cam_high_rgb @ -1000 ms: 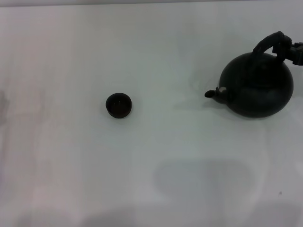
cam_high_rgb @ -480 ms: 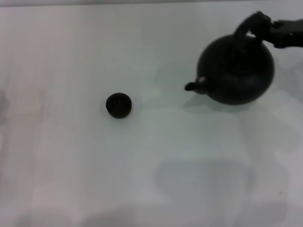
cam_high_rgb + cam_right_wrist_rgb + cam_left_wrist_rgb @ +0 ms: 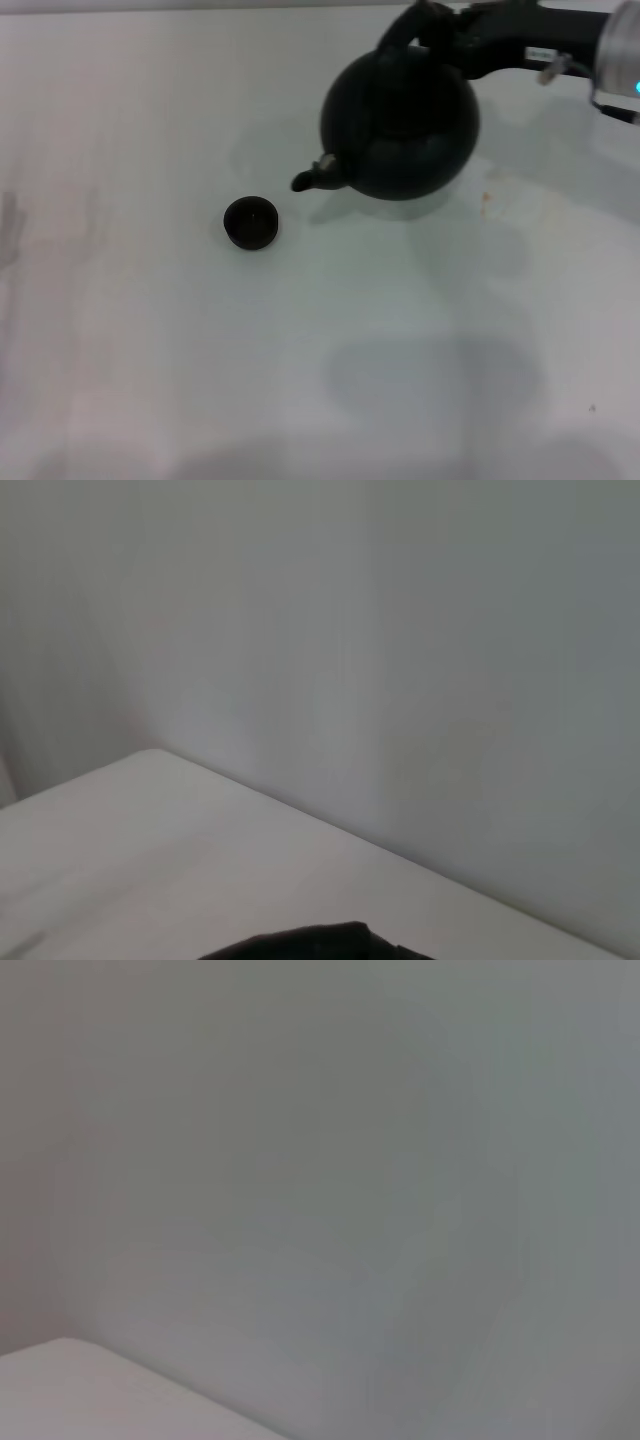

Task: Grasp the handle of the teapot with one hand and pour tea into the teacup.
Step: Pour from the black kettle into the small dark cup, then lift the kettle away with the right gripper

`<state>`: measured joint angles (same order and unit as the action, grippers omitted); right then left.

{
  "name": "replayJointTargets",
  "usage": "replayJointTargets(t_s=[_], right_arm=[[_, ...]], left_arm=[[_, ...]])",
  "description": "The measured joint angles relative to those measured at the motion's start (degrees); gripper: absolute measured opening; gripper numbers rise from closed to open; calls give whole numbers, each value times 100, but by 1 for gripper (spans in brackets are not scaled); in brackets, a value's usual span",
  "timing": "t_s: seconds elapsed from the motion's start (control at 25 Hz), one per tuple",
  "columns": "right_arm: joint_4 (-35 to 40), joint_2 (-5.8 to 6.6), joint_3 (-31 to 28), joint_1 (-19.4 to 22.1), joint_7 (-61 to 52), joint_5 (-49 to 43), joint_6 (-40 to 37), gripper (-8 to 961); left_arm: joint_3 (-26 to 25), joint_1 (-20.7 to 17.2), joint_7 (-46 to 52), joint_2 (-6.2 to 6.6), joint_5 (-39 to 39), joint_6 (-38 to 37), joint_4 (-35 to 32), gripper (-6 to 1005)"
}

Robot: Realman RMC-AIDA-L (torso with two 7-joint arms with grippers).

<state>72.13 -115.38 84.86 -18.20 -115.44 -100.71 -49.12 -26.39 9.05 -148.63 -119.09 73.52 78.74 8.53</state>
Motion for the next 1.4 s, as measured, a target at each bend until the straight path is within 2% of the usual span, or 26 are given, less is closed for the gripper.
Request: replayJointTargets(t_s=[0.64,1.4], right_arm=[[183,-2,1816,-122,648,-266,2153,168],[112,-17,3188,-122,1349,-326,3937,147]], left_arm=[[21,26,1,0,-22,-115,0,802],[20,80,1,0,-22,-143,-10,803]])
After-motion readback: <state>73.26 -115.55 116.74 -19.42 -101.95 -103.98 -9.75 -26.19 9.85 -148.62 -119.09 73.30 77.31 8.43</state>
